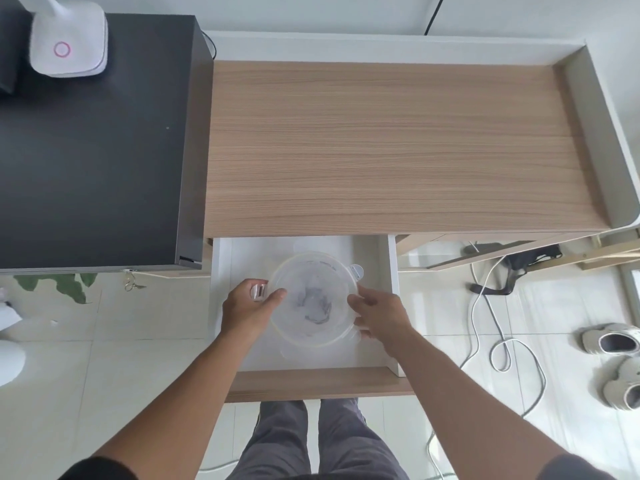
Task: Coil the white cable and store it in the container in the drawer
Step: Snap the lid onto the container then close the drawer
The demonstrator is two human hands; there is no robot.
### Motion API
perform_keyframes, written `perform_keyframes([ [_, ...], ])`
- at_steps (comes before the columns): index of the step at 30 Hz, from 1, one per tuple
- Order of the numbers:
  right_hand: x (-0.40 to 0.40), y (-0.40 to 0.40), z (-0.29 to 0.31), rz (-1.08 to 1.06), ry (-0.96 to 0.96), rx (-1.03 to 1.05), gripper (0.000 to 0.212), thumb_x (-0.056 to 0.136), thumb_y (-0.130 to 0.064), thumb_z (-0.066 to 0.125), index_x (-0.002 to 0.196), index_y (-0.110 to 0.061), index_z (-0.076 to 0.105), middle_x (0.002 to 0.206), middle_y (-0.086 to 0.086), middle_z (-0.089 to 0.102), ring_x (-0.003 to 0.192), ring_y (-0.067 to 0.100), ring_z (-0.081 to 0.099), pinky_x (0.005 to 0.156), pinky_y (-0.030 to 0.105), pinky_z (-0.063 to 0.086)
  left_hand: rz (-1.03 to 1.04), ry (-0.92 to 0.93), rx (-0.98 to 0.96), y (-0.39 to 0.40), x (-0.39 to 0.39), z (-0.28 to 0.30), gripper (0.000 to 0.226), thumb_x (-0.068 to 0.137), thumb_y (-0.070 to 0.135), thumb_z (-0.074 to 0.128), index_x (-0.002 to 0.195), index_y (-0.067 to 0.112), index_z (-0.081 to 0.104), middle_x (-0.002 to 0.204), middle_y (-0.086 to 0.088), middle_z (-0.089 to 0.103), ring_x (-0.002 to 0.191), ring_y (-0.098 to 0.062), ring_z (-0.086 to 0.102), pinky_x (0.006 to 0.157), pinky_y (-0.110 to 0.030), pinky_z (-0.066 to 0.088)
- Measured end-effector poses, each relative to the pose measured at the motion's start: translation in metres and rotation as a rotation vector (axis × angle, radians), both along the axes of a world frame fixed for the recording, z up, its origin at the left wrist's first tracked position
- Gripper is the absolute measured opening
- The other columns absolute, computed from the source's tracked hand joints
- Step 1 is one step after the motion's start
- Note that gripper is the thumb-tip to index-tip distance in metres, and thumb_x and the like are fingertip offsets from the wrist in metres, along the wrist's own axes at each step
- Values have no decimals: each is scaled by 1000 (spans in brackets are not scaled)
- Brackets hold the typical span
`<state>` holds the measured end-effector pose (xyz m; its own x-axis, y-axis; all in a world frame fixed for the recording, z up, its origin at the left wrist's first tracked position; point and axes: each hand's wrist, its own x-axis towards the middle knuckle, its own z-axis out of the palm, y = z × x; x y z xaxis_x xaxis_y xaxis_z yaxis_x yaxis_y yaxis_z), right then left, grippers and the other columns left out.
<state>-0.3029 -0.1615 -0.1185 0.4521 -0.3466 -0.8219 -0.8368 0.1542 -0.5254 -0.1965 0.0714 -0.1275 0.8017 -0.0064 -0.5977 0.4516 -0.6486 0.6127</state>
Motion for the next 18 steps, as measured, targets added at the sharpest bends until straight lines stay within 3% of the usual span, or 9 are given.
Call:
perform_keyframes([
  [2, 0, -6, 2, 17, 29, 30, 21, 85, -34, 80, 103, -23, 81, 100, 14, 78, 64, 19, 71, 68, 47, 66, -11, -8, 29, -1, -1, -1, 28, 76, 51, 79, 92, 31, 68, 91, 11, 70, 81, -9, 65, 55, -21, 42],
  [5, -1, -6, 4, 9, 48, -40, 28, 80, -39, 85, 85, -12, 79, 81, 11, 79, 61, 20, 75, 62, 45, 66, 14, -29, 47, -3, -1, -4, 27, 81, 46, 76, 91, 22, 71, 91, 6, 71, 84, -15, 66, 57, -22, 42],
  [9, -2, 7, 12, 222, 51, -288, 44, 93, -42, 67, 71, -4, 68, 60, 5, 74, 58, 28, 73, 65, 43, 64, 38, -98, 50, -6, -5, -1, 18, 89, 42, 70, 92, 24, 69, 88, 16, 66, 87, -12, 64, 58, -17, 40],
  [12, 7, 15, 15, 437, 61, -445, 35, 99, -31, 49, 80, -6, 64, 74, 13, 74, 71, 38, 71, 74, 43, 60, 99, -107, 40, -4, -7, 0, 16, 95, 41, 63, 90, 26, 63, 90, 21, 62, 93, -14, 63, 59, -16, 39],
  [15, 12, 17, 16, 507, 58, -475, 23, 101, -27, 46, 105, -13, 64, 86, 12, 74, 80, 40, 70, 80, 42, 59, 79, -81, 46, 2, -5, -2, 16, 95, 42, 62, 90, 27, 63, 94, 7, 70, 89, -24, 69, 66, -32, 55],
  [18, 15, 15, 18, 468, 92, -443, 26, 99, -34, 47, 107, -17, 65, 85, 7, 75, 78, 38, 70, 79, 41, 60, 78, -59, 19, 5, -2, -1, 13, 95, 43, 65, 94, 31, 64, 101, 3, 69, 74, -23, 72, 71, -48, 63],
])
